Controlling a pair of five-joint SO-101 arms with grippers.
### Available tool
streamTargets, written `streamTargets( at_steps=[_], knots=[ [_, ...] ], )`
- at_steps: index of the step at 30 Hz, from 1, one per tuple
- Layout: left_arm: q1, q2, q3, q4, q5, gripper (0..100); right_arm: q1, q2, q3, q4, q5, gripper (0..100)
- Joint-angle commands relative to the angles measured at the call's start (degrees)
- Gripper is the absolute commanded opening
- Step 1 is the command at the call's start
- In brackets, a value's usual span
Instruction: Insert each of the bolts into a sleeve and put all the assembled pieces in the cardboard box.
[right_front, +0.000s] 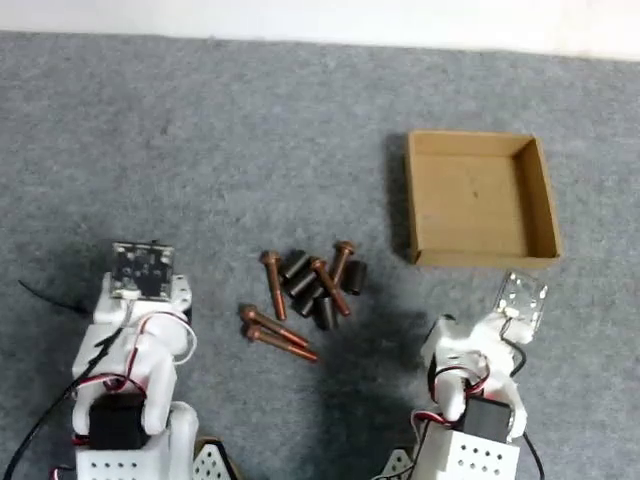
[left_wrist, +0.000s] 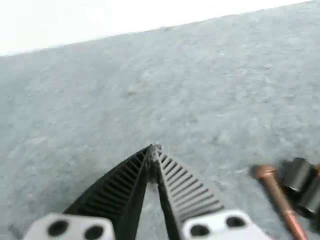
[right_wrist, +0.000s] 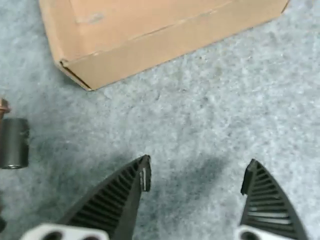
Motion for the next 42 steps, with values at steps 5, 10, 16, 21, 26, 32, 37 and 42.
streamTargets(
  at_steps=[5,10,16,21,26,32,37,42],
  knots=[
    [3.03,21.14,-6.37,-7.30,0.79,1,1.01,-0.66,7.25,-1.36,0.62,27.9],
    [3.03,44.09,-13.67,-9.05,6.07,1,1.10,-0.48,7.43,-5.85,0.53,27.9],
    [1.63,57.10,-12.35,-16.09,7.56,1,3.91,-0.57,7.60,-9.54,0.26,27.9],
    [1.45,57.63,-12.00,-17.67,7.56,1,4.44,-0.31,4.70,-6.11,0.88,27.7],
    [0.75,57.63,-12.00,-17.67,7.56,1,2.51,-0.13,-8.66,-0.75,7.65,18.7],
    [-1.27,57.98,-11.91,-18.81,7.65,1,-10.95,-0.13,-9.45,-2.51,7.47,18.1],
    [-1.01,57.98,-11.91,-18.90,7.65,1,-18.68,3.03,-11.56,-6.46,2.55,18.1],
    [-1.01,57.98,-11.91,-18.90,7.65,1,-24.57,22.37,-20.00,-11.47,0.62,18.1]
  ],
)
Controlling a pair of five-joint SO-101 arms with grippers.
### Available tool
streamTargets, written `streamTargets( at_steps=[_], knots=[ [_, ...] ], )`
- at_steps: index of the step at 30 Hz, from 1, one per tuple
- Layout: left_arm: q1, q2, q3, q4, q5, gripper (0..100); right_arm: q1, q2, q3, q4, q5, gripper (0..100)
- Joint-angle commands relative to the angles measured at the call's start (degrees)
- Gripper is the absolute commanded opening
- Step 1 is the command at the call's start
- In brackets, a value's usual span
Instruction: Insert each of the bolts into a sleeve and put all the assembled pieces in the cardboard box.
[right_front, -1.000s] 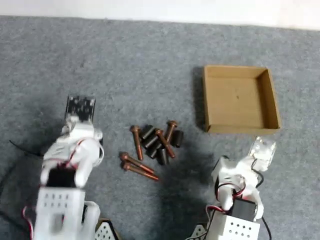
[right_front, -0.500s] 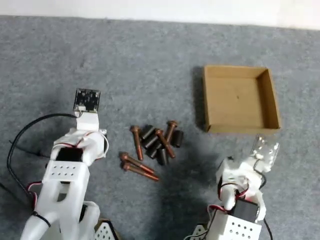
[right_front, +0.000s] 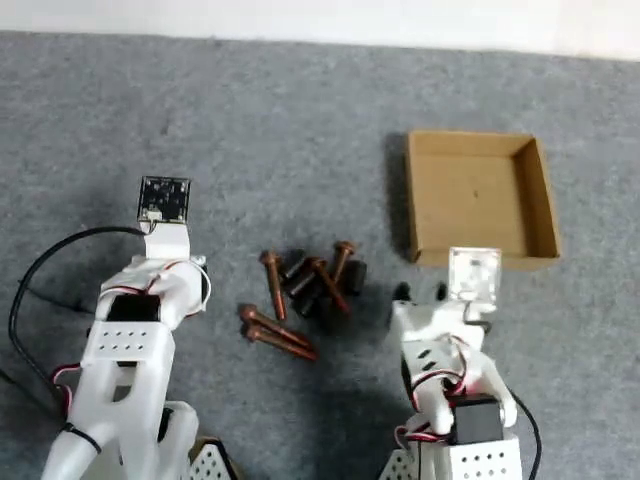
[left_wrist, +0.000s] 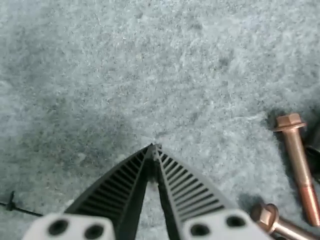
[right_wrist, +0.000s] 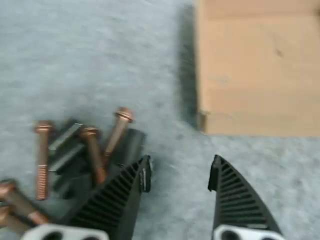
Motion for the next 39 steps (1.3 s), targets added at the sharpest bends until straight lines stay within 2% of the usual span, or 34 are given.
streamTargets(
  at_steps=[1,4,8,12,17,25,32,39],
  knots=[
    [-0.48,0.13,-1.01,-1.05,0.44,1,-2.33,17.54,-9.27,-4.97,-2.46,18.1],
    [-0.48,0.13,-1.01,-1.05,0.44,1,-3.56,33.63,-19.91,-5.85,-6.68,18.1],
    [-0.66,0.13,-1.01,-1.05,0.44,1,-9.01,53.05,-32.40,-5.85,-10.46,18.1],
    [-0.57,0.13,-1.01,-1.05,0.44,1,-13.67,69.32,-40.22,-6.02,-13.36,18.0],
    [-0.48,0.13,-1.01,-1.05,0.44,1,-14.81,83.91,-46.37,-5.85,-16.09,17.8],
    [-0.48,0.13,-1.10,-1.05,0.44,1,-14.46,86.99,-47.52,-6.20,-16.09,17.7],
    [-0.48,0.13,-1.01,-1.05,0.44,1,-9.98,89.27,-46.55,-10.33,-15.74,17.7],
    [-0.57,0.13,-1.01,-0.97,0.44,1,-9.71,93.76,-46.73,-10.33,-15.74,17.7]
  ],
)
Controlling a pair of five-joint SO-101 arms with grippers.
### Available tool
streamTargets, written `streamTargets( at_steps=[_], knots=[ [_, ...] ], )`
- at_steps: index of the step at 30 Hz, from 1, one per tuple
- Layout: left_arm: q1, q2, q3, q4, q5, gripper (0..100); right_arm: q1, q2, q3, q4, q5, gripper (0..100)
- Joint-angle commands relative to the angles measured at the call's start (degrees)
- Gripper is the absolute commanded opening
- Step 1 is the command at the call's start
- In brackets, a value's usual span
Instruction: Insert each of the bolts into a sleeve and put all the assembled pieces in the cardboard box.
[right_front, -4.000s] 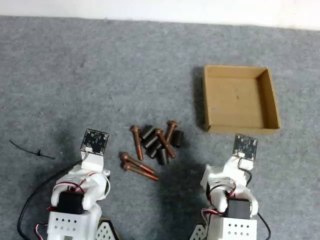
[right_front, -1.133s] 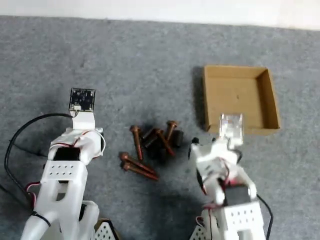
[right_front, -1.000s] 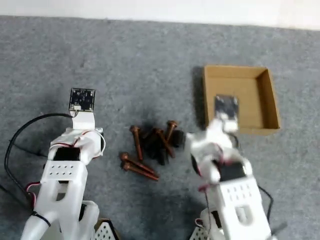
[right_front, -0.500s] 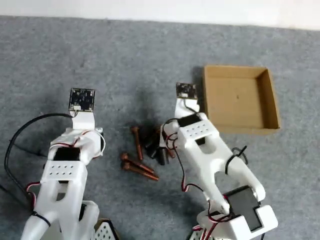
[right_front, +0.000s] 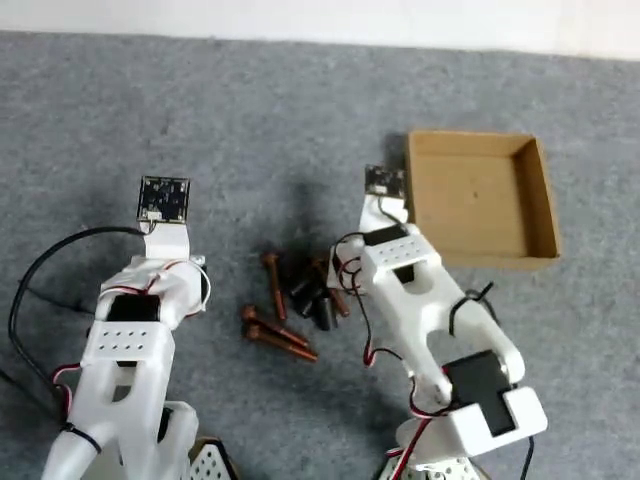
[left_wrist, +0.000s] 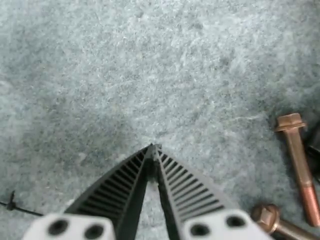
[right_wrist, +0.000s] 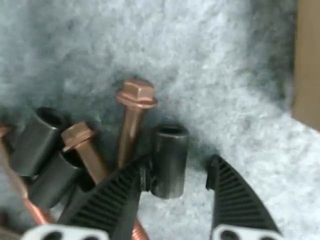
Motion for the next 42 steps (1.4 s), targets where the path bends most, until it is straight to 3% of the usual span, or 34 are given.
streamTargets(
  at_steps=[1,12,16,21,27,32,36,42],
  knots=[
    [-0.48,0.13,-1.01,-0.97,0.44,1,0.84,0.40,-1.63,-0.66,0.00,17.7],
    [-0.40,0.13,-1.01,-0.97,0.44,1,0.84,0.75,-1.45,-3.74,0.35,17.7],
    [-0.48,0.13,-1.01,-0.97,0.44,1,0.75,0.75,-1.54,-4.09,5.63,17.7],
    [-0.57,0.13,-1.01,-0.97,0.44,1,0.75,0.75,-1.45,-3.82,5.71,17.3],
    [-0.66,0.13,-1.01,-0.97,0.44,1,0.84,0.75,-1.19,-3.82,6.07,0.1],
    [-0.66,0.13,-1.01,-0.97,0.44,1,0.84,0.22,-1.19,-3.47,6.15,0.4],
    [-0.57,0.13,-1.01,-0.97,0.44,1,0.92,-0.40,-1.63,3.38,8.44,0.5],
    [-0.31,0.13,-1.01,-2.02,0.44,1,1.54,-13.85,0.75,2.95,10.99,0.5]
  ],
)
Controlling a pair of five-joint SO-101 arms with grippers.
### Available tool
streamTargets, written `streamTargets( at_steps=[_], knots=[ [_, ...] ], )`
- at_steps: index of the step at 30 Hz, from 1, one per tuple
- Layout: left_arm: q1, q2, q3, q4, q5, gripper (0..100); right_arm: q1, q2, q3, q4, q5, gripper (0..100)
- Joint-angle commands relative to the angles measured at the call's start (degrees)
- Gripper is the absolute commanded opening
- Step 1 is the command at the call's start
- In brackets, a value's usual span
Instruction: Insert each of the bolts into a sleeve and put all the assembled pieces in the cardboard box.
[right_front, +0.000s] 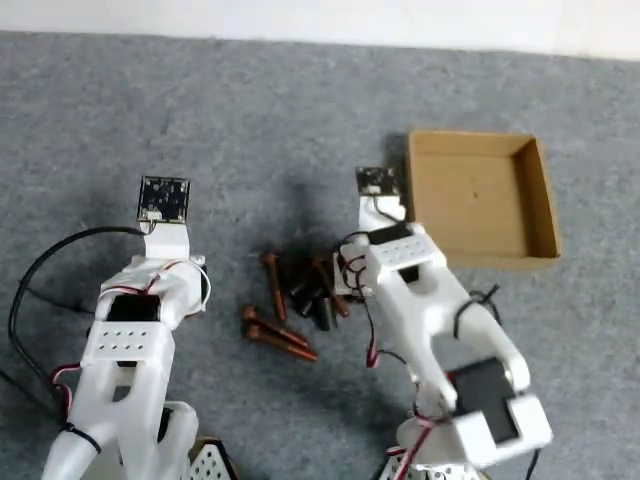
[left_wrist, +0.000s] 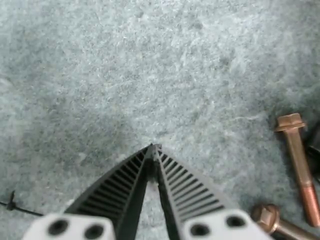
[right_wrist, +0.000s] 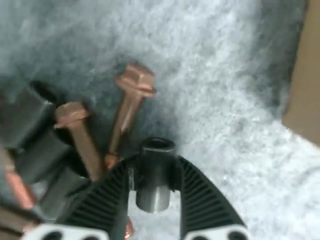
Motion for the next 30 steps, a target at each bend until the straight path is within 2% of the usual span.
streamTargets(
  at_steps=[1,5,10,17,26,28,30],
  knots=[
    [-0.31,0.22,-0.75,-3.08,0.44,1,1.45,-11.30,2.77,-0.66,1.05,0.5],
    [1.45,0.22,1.36,-7.56,0.44,1,3.74,-20.88,11.03,-6.81,1.67,0.5],
    [3.30,0.22,1.45,-7.74,0.44,1,3.91,-29.23,17.98,-11.56,6.15,0.5],
    [3.30,1.54,1.01,-7.91,0.44,1,4.00,-38.11,24.40,-15.25,6.24,0.5],
    [3.91,24.75,-12.35,-7.21,0.79,1,4.00,-48.48,31.16,-17.36,6.33,0.5],
    [5.23,26.77,-15.34,-4.84,4.48,1,4.00,-50.59,32.92,-18.77,6.33,0.5],
    [7.52,26.77,-17.45,-2.29,11.34,1,4.00,-52.26,33.89,-18.95,6.33,0.5]
  ],
)
